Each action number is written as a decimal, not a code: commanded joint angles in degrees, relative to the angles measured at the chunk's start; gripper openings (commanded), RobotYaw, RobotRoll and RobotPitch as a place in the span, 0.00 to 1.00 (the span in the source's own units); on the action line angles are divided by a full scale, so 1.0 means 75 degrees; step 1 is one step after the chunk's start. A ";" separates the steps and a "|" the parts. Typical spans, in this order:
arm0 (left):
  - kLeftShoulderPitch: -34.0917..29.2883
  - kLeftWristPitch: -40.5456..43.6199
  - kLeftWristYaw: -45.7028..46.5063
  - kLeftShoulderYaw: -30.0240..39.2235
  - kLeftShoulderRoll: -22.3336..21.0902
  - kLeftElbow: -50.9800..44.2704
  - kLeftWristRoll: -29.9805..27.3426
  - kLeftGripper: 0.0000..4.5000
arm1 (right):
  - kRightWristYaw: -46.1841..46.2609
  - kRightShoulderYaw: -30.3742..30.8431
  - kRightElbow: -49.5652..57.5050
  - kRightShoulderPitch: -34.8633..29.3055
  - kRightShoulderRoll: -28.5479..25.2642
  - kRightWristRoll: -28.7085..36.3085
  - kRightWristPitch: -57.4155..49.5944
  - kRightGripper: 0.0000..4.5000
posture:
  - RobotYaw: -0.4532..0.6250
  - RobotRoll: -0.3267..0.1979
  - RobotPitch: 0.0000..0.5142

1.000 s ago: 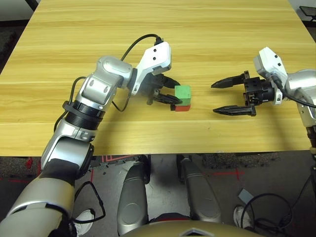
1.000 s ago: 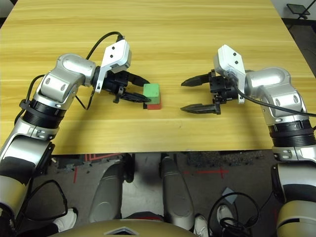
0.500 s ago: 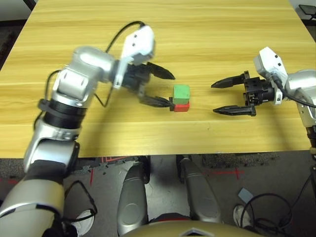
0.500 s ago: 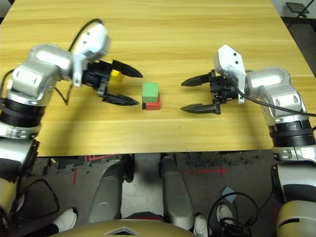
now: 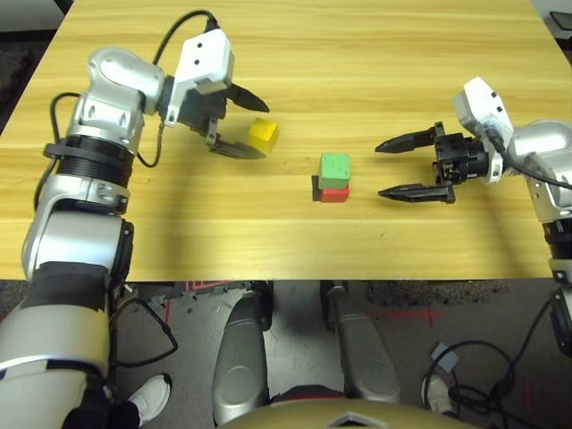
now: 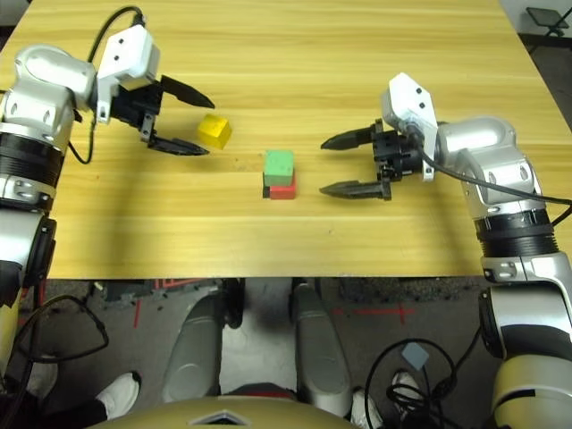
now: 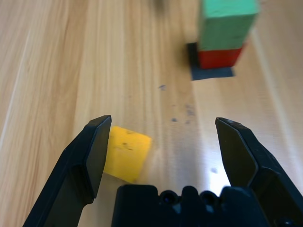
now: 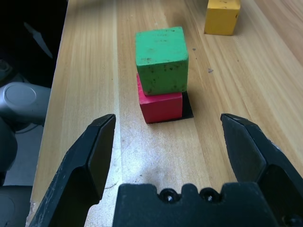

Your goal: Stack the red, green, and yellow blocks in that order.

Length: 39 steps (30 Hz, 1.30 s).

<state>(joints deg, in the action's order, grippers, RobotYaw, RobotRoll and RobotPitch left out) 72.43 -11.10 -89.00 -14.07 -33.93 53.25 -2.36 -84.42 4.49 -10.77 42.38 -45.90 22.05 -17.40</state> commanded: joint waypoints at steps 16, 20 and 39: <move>0.0766 -0.1383 0.0938 -0.0131 0.0249 0.2615 0.1713 0.99 | 0.0401 -0.0264 0.1234 -0.0671 -0.0140 0.0296 -0.0738 1.00 | 0.21 0.41 0.62; 0.0736 -0.1399 0.1206 -0.0048 0.0292 0.2660 0.1742 0.99 | 0.0420 -0.0248 0.1266 -0.0656 -0.0118 0.0302 -0.0776 1.00 | 0.21 0.40 0.62; 0.0501 -0.1098 0.1050 0.0376 0.0514 0.2587 0.1625 0.44 | 0.0385 -0.0154 0.0961 -0.0470 0.0006 0.0207 -0.0583 1.00 | 0.22 0.41 0.61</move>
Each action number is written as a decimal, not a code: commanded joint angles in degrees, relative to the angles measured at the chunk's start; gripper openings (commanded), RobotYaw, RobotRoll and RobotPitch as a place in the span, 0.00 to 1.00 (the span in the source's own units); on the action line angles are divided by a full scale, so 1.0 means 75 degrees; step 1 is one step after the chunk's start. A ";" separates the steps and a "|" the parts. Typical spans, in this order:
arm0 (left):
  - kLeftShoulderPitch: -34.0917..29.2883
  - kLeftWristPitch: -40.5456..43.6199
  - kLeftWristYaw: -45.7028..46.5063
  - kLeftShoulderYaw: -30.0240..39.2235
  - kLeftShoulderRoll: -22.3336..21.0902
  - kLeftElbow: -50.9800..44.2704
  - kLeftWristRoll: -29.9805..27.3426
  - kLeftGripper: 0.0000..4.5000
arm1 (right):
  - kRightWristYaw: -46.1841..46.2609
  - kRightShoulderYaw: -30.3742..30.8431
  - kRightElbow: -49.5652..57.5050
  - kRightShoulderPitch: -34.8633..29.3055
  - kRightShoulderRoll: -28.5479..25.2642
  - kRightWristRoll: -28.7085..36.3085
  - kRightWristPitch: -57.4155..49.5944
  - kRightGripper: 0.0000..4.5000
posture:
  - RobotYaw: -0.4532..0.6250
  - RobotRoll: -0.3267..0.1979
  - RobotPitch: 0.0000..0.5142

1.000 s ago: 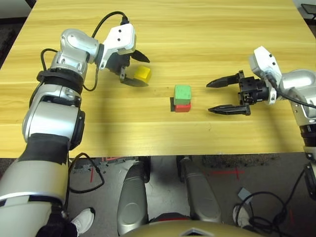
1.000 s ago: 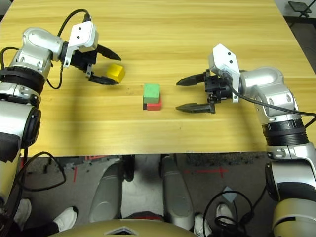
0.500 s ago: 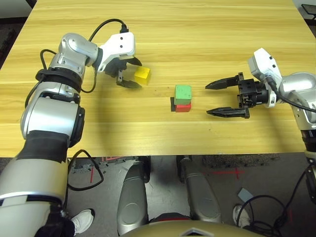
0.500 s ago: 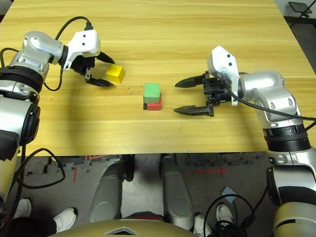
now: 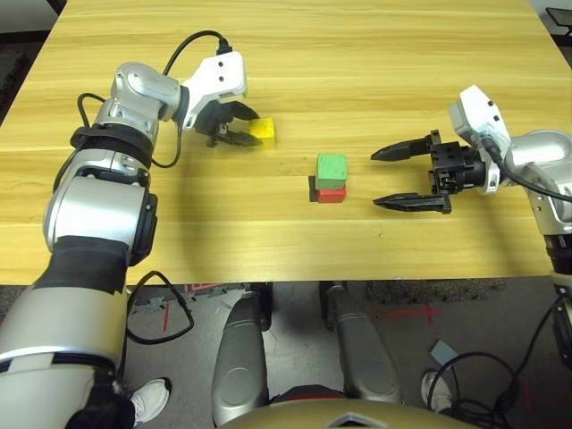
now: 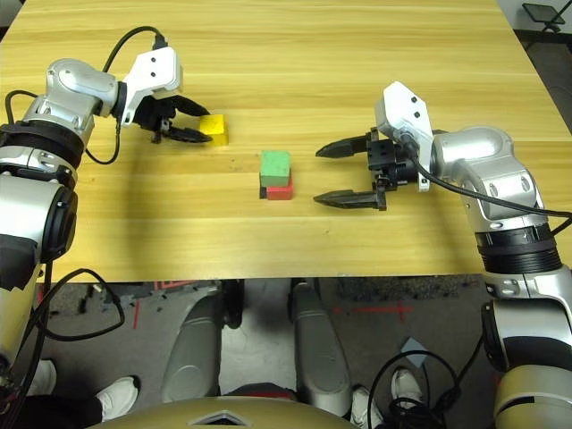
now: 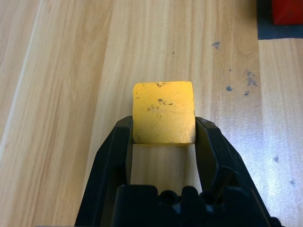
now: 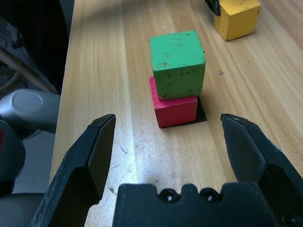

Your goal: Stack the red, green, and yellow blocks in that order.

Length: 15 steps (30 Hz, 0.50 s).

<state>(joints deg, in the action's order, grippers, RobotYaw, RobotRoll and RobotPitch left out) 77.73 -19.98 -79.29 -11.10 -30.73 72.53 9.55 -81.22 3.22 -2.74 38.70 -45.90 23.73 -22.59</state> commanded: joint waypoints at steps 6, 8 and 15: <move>0.0101 0.0632 -0.0317 0.0171 -0.0048 -0.0175 -0.0121 0.44 | -0.0076 0.0005 -0.0313 0.0015 0.0006 -0.0060 0.0292 1.00 | 0.23 0.40 0.58; 0.0430 0.1006 -0.0446 0.0296 -0.0159 -0.0336 -0.0249 0.44 | -0.0123 -0.0007 -0.0412 -0.0011 -0.0032 -0.0089 0.0364 1.00 | 0.25 0.41 0.57; 0.1067 0.3240 -0.1601 0.0039 -0.0529 -0.1868 -0.0425 0.44 | -0.0204 0.0014 -0.0884 0.0013 -0.0016 -0.0198 0.0668 1.00 | 0.30 0.44 0.54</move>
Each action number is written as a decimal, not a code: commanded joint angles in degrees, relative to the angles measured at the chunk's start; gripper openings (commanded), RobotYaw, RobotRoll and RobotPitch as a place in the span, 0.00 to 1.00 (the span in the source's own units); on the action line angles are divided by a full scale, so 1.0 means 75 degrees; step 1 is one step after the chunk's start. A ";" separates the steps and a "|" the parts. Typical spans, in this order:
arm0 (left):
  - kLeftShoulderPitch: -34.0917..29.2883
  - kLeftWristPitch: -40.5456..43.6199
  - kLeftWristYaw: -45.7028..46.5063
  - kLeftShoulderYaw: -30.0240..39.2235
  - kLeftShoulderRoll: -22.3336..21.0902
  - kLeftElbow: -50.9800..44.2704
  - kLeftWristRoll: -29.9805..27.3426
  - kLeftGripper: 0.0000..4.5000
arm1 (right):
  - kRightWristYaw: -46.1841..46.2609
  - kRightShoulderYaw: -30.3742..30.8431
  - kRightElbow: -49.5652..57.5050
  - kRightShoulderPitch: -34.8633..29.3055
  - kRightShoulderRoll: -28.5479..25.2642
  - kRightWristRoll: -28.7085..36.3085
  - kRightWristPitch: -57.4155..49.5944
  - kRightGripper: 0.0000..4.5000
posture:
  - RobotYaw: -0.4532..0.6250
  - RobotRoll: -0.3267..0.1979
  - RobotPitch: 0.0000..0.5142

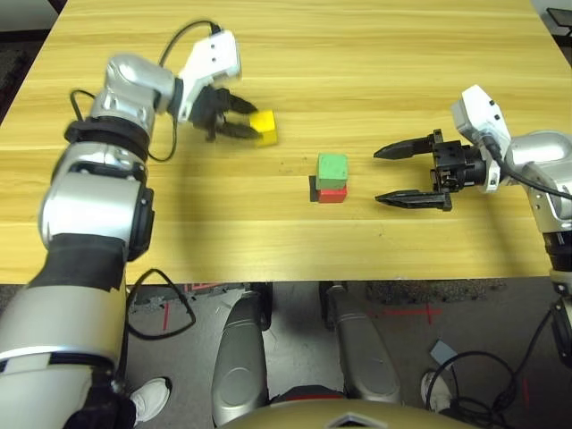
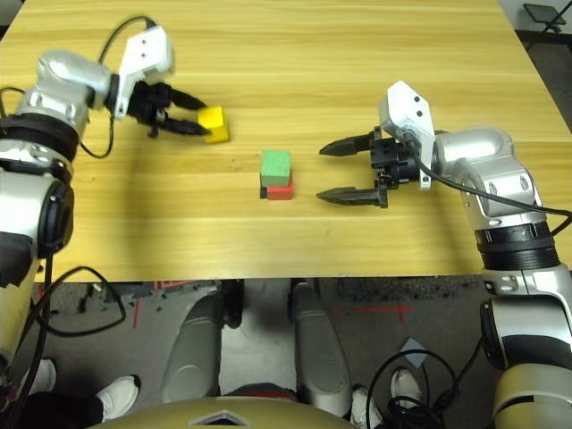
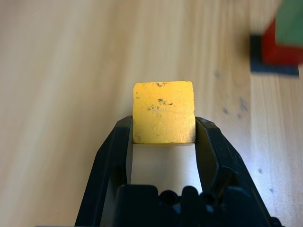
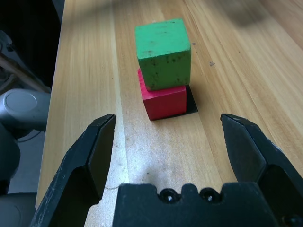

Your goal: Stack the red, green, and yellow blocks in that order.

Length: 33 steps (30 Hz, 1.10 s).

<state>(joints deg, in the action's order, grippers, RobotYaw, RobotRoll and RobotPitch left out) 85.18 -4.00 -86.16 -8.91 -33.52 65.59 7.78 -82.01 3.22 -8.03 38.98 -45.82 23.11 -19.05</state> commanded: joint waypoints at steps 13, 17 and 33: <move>-0.1470 0.6009 -0.0607 -0.1278 -0.0591 -0.7599 -0.2071 0.44 | 0.0026 0.0078 -0.0319 -0.0083 0.0348 -0.0195 0.0348 1.00 | 0.33 0.49 0.54; -0.1629 0.6438 -0.0313 -0.1392 -0.0463 -0.8277 -0.2203 0.44 | 0.0096 0.0061 -0.0204 -0.0130 0.0368 -0.0166 0.0262 1.00 | 0.32 0.49 0.54; -0.1476 0.6100 0.0524 -0.1760 0.0078 -0.8204 -0.2100 0.44 | 0.0205 -0.0052 0.0025 -0.0331 0.0285 -0.0090 0.0118 1.00 | 0.29 0.51 0.56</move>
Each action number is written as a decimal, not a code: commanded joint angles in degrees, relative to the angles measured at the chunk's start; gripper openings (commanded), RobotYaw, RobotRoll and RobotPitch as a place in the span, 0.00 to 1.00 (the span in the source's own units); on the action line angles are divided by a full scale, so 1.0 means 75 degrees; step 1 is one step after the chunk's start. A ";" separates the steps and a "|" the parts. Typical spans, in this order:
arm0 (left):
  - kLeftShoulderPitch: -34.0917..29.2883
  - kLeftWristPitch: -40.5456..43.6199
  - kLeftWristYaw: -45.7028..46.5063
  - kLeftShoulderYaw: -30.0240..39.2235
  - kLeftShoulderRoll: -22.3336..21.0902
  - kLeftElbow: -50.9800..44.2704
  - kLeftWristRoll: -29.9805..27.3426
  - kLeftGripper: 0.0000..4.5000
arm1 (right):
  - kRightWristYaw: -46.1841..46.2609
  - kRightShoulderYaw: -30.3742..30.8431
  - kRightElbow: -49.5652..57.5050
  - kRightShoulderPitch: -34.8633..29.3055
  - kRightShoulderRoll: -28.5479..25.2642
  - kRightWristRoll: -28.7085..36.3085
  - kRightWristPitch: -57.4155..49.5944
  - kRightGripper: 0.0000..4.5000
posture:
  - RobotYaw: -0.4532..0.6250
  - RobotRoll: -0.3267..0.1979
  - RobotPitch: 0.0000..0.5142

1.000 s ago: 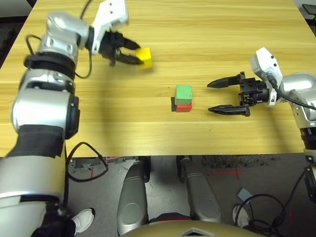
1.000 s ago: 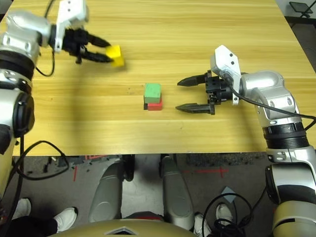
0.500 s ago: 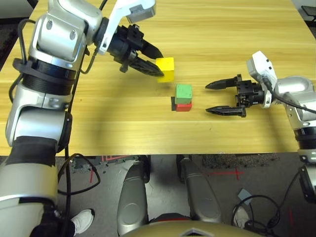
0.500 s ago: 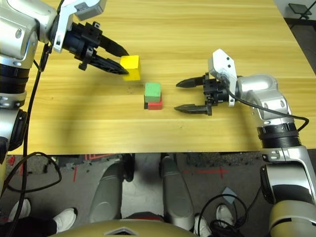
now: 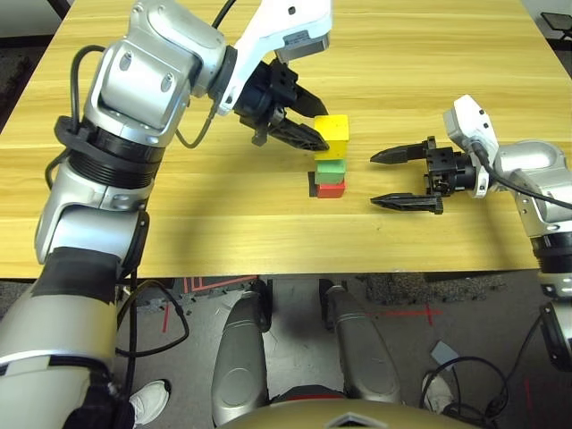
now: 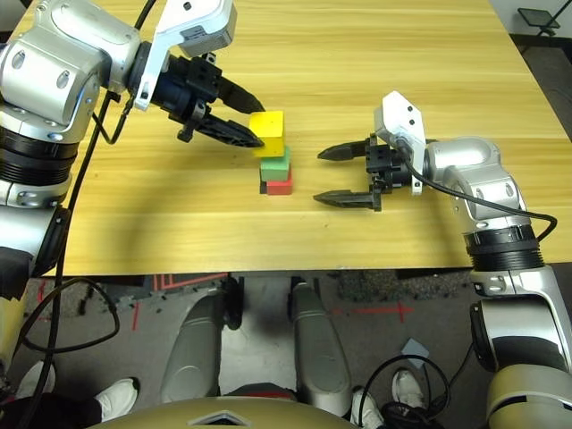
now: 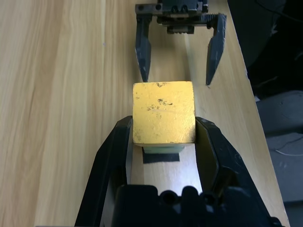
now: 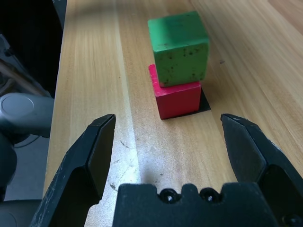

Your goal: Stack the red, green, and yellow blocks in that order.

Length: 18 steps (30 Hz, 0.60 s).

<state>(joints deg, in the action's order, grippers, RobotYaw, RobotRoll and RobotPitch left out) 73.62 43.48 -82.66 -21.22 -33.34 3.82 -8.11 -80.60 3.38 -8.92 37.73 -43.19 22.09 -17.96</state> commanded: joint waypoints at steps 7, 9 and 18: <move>-0.0044 -0.0375 0.0184 -0.0208 0.0152 0.0169 0.0005 0.44 | 0.0044 -0.0127 0.0162 -0.0258 -0.0083 0.0045 0.0006 1.00 | 0.28 0.52 0.58; -0.0084 -0.0451 0.0244 -0.0218 0.0187 0.0249 0.0021 0.44 | 0.0067 -0.0133 0.0201 -0.0277 -0.0076 0.0058 -0.0005 1.00 | 0.28 0.52 0.58; -0.0201 -0.0433 0.0148 -0.0380 0.0083 0.0159 0.0042 0.44 | 0.0151 -0.0132 0.0290 -0.0300 -0.0064 0.0084 -0.0041 1.00 | 0.28 0.53 0.59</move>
<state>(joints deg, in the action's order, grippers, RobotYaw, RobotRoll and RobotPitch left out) 72.63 40.02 -80.78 -22.86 -32.51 6.17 -7.52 -79.59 3.05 -8.62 36.30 -43.28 22.17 -17.96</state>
